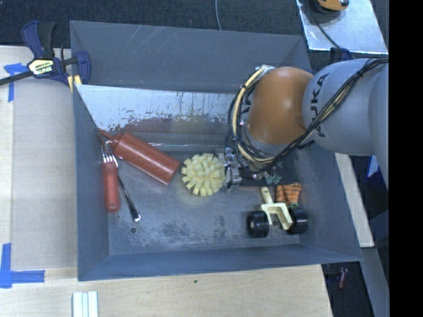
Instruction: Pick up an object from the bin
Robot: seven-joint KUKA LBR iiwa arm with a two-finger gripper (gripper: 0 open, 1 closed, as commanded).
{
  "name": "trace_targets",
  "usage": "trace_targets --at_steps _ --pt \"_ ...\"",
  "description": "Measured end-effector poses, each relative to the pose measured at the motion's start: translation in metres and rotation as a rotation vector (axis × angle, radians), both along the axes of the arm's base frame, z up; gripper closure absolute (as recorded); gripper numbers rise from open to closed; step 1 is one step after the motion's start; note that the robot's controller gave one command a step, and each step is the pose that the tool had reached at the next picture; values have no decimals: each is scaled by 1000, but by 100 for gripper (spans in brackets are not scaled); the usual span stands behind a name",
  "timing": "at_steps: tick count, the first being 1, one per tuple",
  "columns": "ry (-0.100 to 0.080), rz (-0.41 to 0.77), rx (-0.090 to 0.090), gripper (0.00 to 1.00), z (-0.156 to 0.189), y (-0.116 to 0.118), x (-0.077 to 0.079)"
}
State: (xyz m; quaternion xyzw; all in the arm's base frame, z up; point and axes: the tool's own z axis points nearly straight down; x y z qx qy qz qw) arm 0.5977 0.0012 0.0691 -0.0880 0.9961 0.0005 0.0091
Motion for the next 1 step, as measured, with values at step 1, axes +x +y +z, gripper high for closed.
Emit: trace_targets --at_steps 1 --pt "-2 -1 0 100 10 0 0"
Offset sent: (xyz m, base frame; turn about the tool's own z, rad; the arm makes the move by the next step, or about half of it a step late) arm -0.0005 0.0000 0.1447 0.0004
